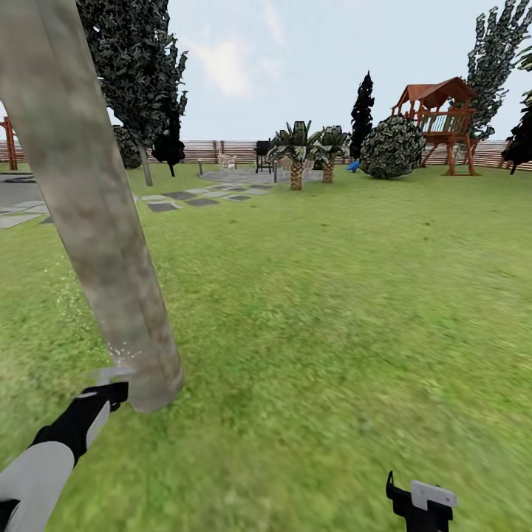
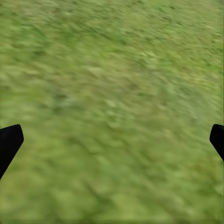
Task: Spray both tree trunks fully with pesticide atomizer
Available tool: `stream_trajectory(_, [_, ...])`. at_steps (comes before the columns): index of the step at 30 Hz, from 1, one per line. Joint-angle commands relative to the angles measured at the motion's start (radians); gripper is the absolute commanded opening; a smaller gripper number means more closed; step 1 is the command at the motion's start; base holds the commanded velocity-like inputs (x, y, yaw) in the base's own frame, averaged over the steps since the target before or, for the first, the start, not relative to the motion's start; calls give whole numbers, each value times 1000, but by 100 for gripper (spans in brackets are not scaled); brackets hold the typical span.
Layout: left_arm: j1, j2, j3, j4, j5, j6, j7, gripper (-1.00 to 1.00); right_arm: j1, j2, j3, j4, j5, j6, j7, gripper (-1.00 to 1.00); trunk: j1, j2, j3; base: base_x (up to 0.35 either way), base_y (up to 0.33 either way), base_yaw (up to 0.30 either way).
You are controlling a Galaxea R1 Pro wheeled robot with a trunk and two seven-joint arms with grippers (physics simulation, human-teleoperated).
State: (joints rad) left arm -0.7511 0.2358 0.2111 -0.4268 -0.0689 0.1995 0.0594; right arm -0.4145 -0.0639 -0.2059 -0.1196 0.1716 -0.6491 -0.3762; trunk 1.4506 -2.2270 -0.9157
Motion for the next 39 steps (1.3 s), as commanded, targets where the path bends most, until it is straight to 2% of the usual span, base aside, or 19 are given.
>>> stream_trajectory(1, [0,-11,-11,-2,-6,1,0,-100,0,0,0,0,0,0,0,100,0,0,0,0,0,0])
stream_trajectory(2, [-1,-18,-32,-6,-5,3,0,-100,0,0,0,0,0,0,0,100,0,0,0,0,0,0])
stream_trajectory(4, [-2,-11,-45,-8,-2,5,-4,-100,0,-1,0,0,0,0,0,100,0,0,0,0,0,0])
stream_trajectory(8, [0,95,-46,-9,4,5,-43,-100,0,-1,0,0,0,0,0,100,0,0,0,0,0,0])
stream_trajectory(10, [0,100,-46,-21,4,2,-57,-100,0,-1,0,0,0,0,0,100,0,0,0,0,0,0])
stream_trajectory(13, [-1,73,-46,-34,3,2,-61,-100,0,-1,0,0,0,0,0,100,0,0,0,207,0,0])
stream_trajectory(15, [-1,71,-45,-36,2,3,-59,-100,0,-1,0,0,0,0,0,100,0,0,0,90,0,0])
stream_trajectory(18, [1,102,-43,-100,-3,4,-53,-100,-1,-1,0,0,0,0,0,100,0,0,0,6,0,0])
stream_trajectory(19, [1,126,-32,-111,0,5,-54,-100,-1,-1,0,0,0,0,0,100,0,0,0,1,0,0])
stream_trajectory(21, [1,141,-8,-122,3,6,-60,-100,-1,-1,0,0,0,0,0,100,0,0,0,0,0,0])
stream_trajectory(23, [1,136,-4,-138,4,7,-62,-100,0,-1,0,0,0,0,0,100,0,0,0,0,0,0])
stream_trajectory(25, [1,105,-2,-144,4,7,-64,-100,0,-1,0,0,0,0,0,100,0,0,0,0,0,0])
stream_trajectory(27, [0,104,2,-145,5,17,-84,-100,-1,-1,0,0,0,0,0,100,0,0,0,0,0,0])
stream_trajectory(28, [0,105,4,-145,4,25,-99,-100,0,-1,0,0,0,1,0,100,0,0,0,0,0,0])
stream_trajectory(30, [-1,133,7,-146,3,62,-164,-100,0,-1,0,0,0,1,0,100,0,0,0,0,0,0])
stream_trajectory(32, [-1,156,6,-147,3,73,-183,-100,0,0,0,0,0,2,0,100,0,0,0,0,0,0])
stream_trajectory(34, [0,160,-1,-147,3,74,-190,-100,0,0,0,0,0,2,0,100,0,0,0,0,0,0])
stream_trajectory(37, [0,148,-13,-148,-1,74,-193,-100,0,1,0,0,0,2,0,100,0,0,0,0,0,0])
stream_trajectory(39, [-3,116,-48,-150,-3,75,-194,-100,0,1,0,0,0,2,0,100,0,0,0,0,0,0])
